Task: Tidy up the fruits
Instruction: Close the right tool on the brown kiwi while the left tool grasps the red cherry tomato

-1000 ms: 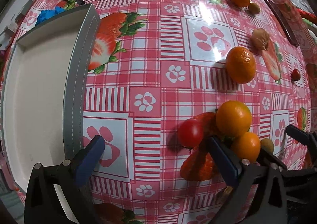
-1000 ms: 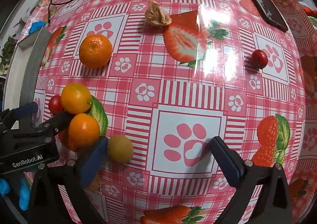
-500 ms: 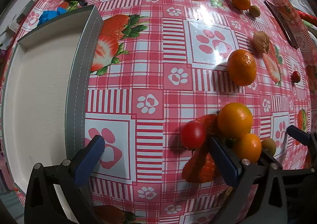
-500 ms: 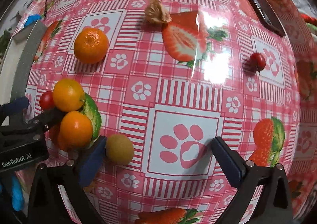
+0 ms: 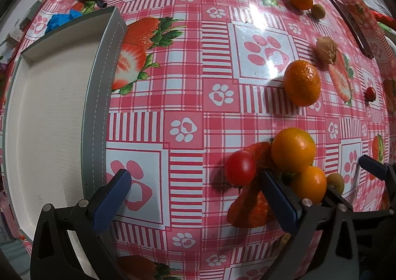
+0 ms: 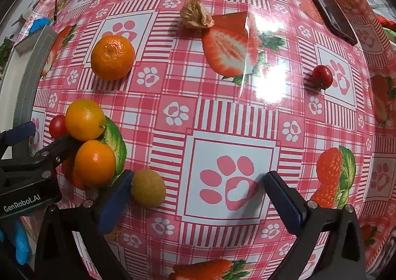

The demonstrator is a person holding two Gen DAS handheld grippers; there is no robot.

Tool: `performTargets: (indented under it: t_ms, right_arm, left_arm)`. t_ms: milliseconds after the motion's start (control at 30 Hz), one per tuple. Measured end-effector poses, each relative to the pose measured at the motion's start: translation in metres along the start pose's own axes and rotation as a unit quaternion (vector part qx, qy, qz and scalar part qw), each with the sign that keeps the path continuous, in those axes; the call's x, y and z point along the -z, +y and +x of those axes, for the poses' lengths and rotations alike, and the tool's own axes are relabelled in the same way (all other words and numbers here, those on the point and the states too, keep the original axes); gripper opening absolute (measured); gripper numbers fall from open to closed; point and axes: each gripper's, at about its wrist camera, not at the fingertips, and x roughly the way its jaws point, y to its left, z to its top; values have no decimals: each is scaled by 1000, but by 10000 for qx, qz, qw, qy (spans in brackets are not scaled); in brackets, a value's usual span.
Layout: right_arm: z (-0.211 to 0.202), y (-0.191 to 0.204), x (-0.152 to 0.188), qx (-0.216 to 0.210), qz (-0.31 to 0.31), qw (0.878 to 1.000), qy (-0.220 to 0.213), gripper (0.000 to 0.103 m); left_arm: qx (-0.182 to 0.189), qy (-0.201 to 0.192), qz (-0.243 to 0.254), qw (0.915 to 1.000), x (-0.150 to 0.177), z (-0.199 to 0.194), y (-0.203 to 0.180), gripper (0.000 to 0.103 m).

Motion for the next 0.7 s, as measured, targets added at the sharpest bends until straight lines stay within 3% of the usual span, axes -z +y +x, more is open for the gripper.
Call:
performTargets:
  t_ms: [33, 67, 133, 233, 300, 467, 567, 700]
  right_arm:
    - [5, 1, -9, -19, -42, 10000, -17, 103]
    - [-16, -15, 12, -63, -113, 9999, -52, 103]
    - [-19, -15, 2, -77, -236, 9996, -165, 93]
    - [-25, -5, 5, -122, -473, 9983, -327, 76]
    - [-30, 1, 5, -190, -617, 9970, -422, 57]
    - [-37, 5, 0, -525, -621, 9959, -395, 26]
    - [-38, -2, 0, -806, -379, 9955, -314, 26]
    - [-38, -16, 4, -1191, 38, 9925, -253, 26]
  left_arm:
    - [-9, 5, 42, 10000, 0, -1, -2, 102]
    - [-3, -20, 89, 10000, 0, -2, -4, 99]
    - [14, -49, 168, 9998, 0, -5, -8, 94]
    - [6, -61, 234, 9997, -1, -9, -15, 88]
    - [1, -108, 318, 9994, -1, -13, -19, 78]
    - [95, -136, 563, 9983, -1, -20, -34, 57]
    - [177, -163, 634, 9977, 0, -25, -40, 23]
    - [405, -62, 455, 9981, -1, -29, -39, 23]
